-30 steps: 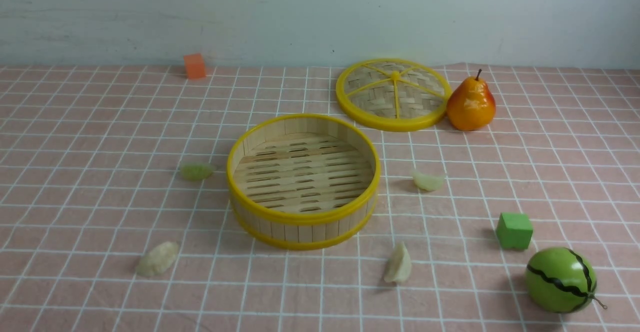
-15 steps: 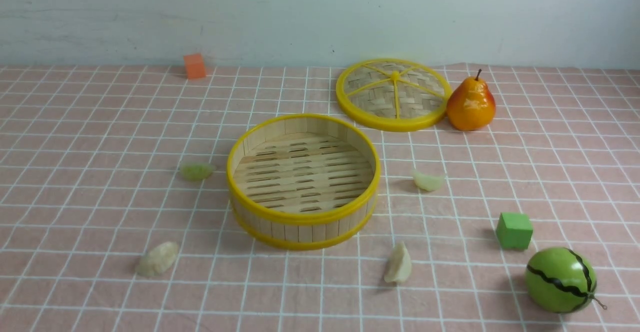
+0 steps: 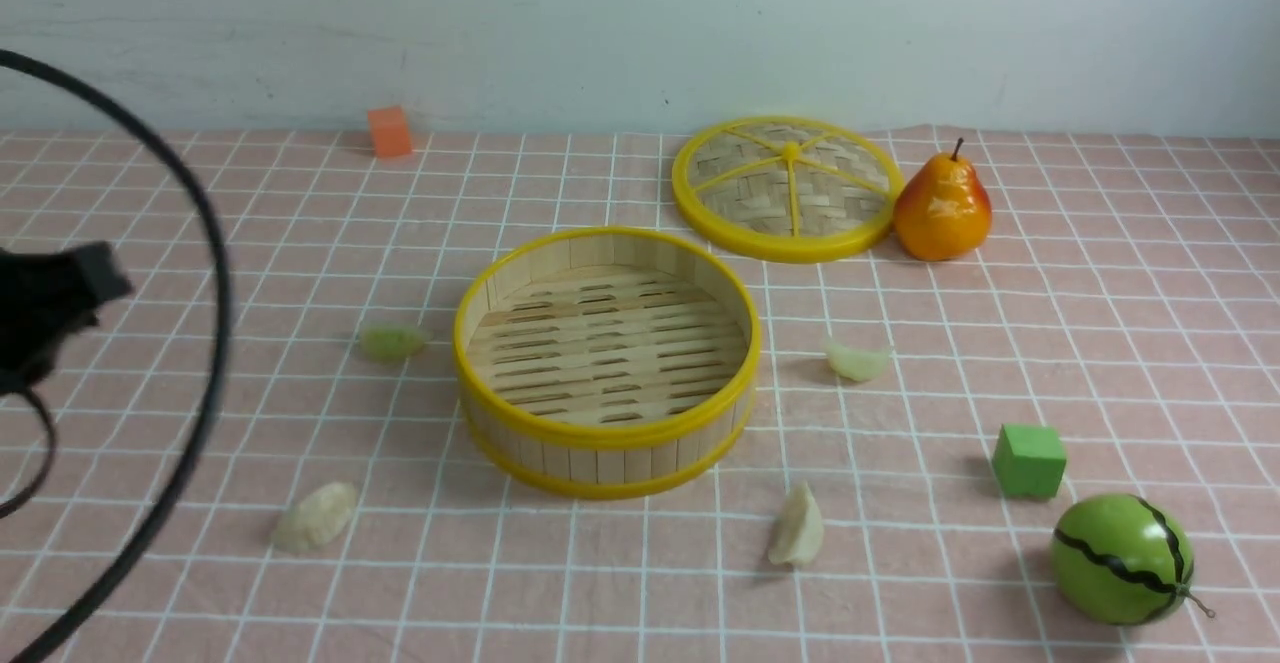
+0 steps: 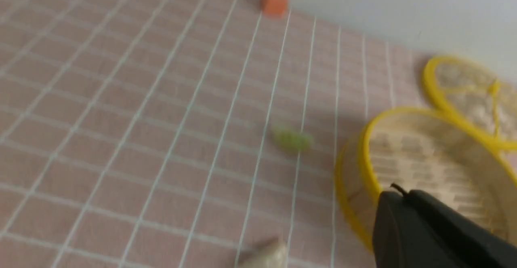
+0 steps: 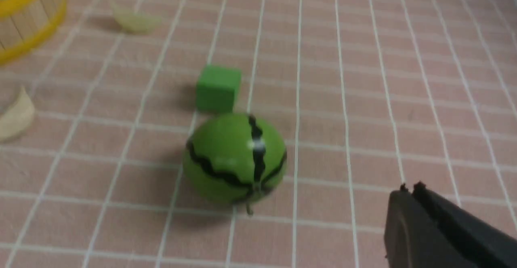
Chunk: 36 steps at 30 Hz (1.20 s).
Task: Put the dumplings into the steamer on the table with the pink tablecloth.
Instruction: 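Reach for and grasp a dumpling on the table with the left gripper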
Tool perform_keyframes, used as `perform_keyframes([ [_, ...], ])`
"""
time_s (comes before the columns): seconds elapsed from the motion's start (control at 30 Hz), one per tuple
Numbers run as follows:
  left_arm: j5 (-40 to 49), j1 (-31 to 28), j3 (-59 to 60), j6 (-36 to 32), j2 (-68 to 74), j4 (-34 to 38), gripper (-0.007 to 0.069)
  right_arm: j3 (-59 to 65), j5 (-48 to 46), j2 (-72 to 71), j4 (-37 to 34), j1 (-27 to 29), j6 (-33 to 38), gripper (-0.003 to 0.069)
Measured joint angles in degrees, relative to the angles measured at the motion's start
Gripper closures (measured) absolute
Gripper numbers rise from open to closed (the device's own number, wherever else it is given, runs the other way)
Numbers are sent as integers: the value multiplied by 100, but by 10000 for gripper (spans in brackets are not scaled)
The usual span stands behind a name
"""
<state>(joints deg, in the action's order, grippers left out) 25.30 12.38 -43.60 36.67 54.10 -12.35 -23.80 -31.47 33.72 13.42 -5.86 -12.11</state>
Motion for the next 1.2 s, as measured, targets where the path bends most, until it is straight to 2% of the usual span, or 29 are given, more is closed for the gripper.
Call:
perform_keyframes([
  [0.07, 546, 211, -343, -540, 582, 351, 638, 0, -248, 298, -282, 0, 37, 662],
  [0.1, 595, 227, -343, -599, 638, 389, 638, 0, -248, 298, -282, 0, 49, 662],
  [0.17, 1081, 346, -732, -1342, 1406, 854, 638, -11, -250, 623, -905, 0, 362, 662],
  [0.2, 1174, 360, -827, -1441, 1555, 940, 638, -16, -251, 697, -1146, 0, 539, 662],
  [0.3, 1344, 375, -1113, -1627, 2221, 1141, 632, -99, -420, 915, -2336, -139, 1592, 662],
  [0.33, 1350, 375, -1126, -1627, 2253, 1146, 629, -113, -447, 927, -2414, -159, 1758, 662],
  [0.37, 1350, 376, -1208, -1684, 2458, 1132, 601, -148, -617, 1003, -3016, -357, 2356, 662],
  [0.4, 1350, 376, -1217, -1710, 2514, 1115, 589, -155, -660, 1014, -3087, -384, 2442, 662],
  [0.43, 1342, 376, -1276, -1826, 2731, 979, 528, -169, -816, 1101, -3603, -631, 3175, 661],
  [0.5, 1299, 376, -1296, -1974, 3023, 670, 424, -169, -907, 1199, -3979, -863, 3769, 661],
  [0.53, 1291, 376, -1296, -1995, 3085, 589, 400, -169, -910, 1210, -4006, -881, 3810, 661],
  [0.57, 1168, 376, -1296, -2035, 3327, 277, 316, -169, -917, 1274, -4155, -992, 4014, 661],
  [0.6, 1168, 376, -1296, -2035, 3365, 232, 316, -169, -917, 1287, -4183, -1018, 4028, 661],
  [0.67, 818, 376, -1296, -2029, 3900, -357, 150, -169, -910, 1327, -4288, -1106, 4134, 661],
  [0.77, 666, 376, -1302, -2029, 4363, -621, 57, -169, -899, 1327, -4309, -1132, 4147, 661],
  [0.83, 602, 376, -1302, -2029, 4591, -679, 32, -169, -899, 1327, -4314, -1143, 4147, 659],
  [0.93, 552, 376, -1308, -2029, 4813, -679, 54, -169, -888, 1327, -4321, -1143, 4147, 658],
  [0.97, 502, 376, -1329, -2029, 4841, -701, 95, -169, -863, 1327, -4334, -1143, 4147, 659],
  [1.0, 501, 376, -1337, -2029, 4851, -701, 103, -169, -862, 1327, -4334, -1143, 4147, 659],
  [1.03, 482, 376, -1350, -2029, 4860, -690, 146, -169, -846, 1327, -4339, -1143, 4147, 657],
  [1.07, 458, 381, -1350, -2029, 4877, -668, 233, -169, -832, 1327, -4339, -1143, 4147, 655],
  [1.13, 458, 388, -1350, -2029, 4876, -614, 340, -169, -812, 1327, -4339, -1143, 4148, 654],
  [1.2, 458, 388, -1350, -2029, 4858, -454, 358, -169, -731, 1327, -4339, -1143, 4153, 650],
])
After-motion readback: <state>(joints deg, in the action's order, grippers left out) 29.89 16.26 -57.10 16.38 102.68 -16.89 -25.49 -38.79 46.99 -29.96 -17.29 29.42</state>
